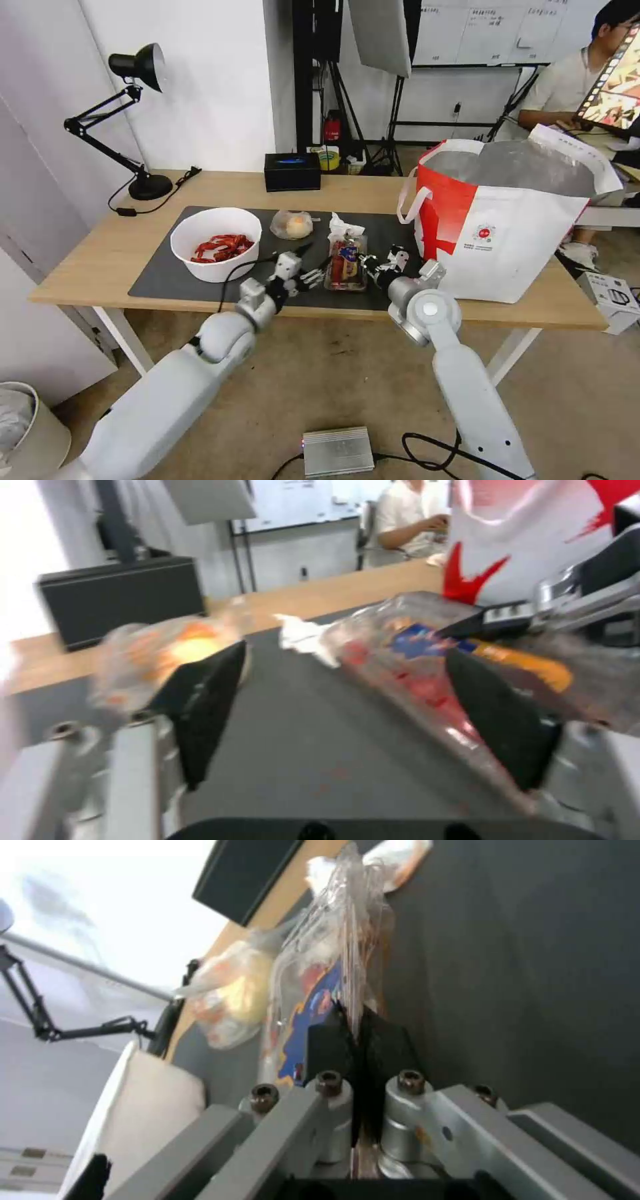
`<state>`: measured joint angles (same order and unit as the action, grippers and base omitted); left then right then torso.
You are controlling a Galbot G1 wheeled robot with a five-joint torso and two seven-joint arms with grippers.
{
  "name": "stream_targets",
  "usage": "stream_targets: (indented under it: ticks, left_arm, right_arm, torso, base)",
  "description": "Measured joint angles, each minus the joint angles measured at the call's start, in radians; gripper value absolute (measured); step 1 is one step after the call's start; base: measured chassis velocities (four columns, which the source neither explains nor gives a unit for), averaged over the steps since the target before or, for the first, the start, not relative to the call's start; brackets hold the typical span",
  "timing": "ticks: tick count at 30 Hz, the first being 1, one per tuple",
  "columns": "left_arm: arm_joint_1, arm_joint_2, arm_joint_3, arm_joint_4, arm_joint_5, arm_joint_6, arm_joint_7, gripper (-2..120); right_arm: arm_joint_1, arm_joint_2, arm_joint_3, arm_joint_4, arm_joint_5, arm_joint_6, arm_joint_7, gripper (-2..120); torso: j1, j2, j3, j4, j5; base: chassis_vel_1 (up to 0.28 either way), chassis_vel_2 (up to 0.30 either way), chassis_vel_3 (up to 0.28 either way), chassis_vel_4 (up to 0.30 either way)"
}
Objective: Pick up the trash from the table and place it into the takeout bag.
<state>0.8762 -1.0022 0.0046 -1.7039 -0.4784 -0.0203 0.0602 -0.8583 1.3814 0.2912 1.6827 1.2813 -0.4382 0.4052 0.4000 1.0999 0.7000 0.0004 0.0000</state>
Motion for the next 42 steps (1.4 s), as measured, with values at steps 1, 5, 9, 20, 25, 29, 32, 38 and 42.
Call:
stream_targets:
  ticks: [1,5,9,20,25,29,32,38,42]
  left_arm:
    - [0.0,0.0,0.0,0.0,0.0,0.0,0.0,86]
    - [0.082,0.028,-0.071,-0.062,-0.005,0.007,-0.002,99]
    - [0.14,0.04,-0.109,-0.105,-0.007,0.012,-0.002,100]
    - [0.269,0.039,-0.163,-0.173,0.009,0.014,-0.008,100]
    - [0.306,0.035,-0.19,-0.186,0.017,0.006,-0.007,100]
    - [0.339,0.03,-0.214,-0.192,0.024,-0.001,-0.007,100]
    - [0.359,0.027,-0.228,-0.194,0.031,-0.007,-0.005,100]
    - [0.408,0.009,-0.258,-0.204,0.05,-0.013,-0.001,100]
    - [0.437,0.005,-0.27,-0.211,0.066,-0.016,-0.001,100]
  right_arm:
    - [0.0,0.0,0.0,0.0,0.0,0.0,0.0,0]
    - [-0.004,-0.01,-0.01,0.035,-0.004,0.001,0.001,0]
    - [-0.012,-0.021,-0.017,0.069,-0.005,0.001,0.004,0]
    - [-0.067,-0.095,-0.003,0.215,-0.019,0.002,-0.034,0]
    - [-0.089,-0.125,0.011,0.274,-0.019,0.031,-0.068,0]
    - [-0.106,-0.148,0.023,0.315,-0.024,0.068,-0.099,0]
    - [-0.116,-0.164,0.035,0.34,-0.031,0.094,-0.129,0]
    - [-0.132,-0.196,0.078,0.405,-0.041,0.141,-0.172,0]
    - [-0.121,-0.235,0.163,0.479,-0.007,0.161,-0.168,0]
  torso:
    - [0.0,0.0,0.0,0.0,0.0]
    - [0.0,0.0,0.0,-0.0002,-0.0001]
    - [0.0,0.0,0.0,-0.0002,-0.0001]
    - [0.0,0.0,0.0,-0.0004,0.0]
    - [0.0,0.0,0.0,-0.0005,0.0001]
    - [0.0,0.0,0.0,-0.0004,0.0001]
    - [0.0,0.0,0.0,-0.0005,0.0001]
    - [0.0,0.0,0.0,-0.0004,0.0002]
    - [0.0,0.0,0.0,-0.0004,0.0002]
  base:
    - [0.0,0.0,0.0,0.0]
    - [0.0,0.0,0.0,0.0]
    - [0.0,0.0,0.0,0.0]
    - [0.0,0.0,0.0,0.0]
    - [0.0,0.0,0.0,0.0]
    - [0.0,0.0,0.0,0.0]
    - [0.0,0.0,0.0,0.0]
    - [0.0,0.0,0.0,0.0]
    - [0.0,0.0,0.0,0.0]
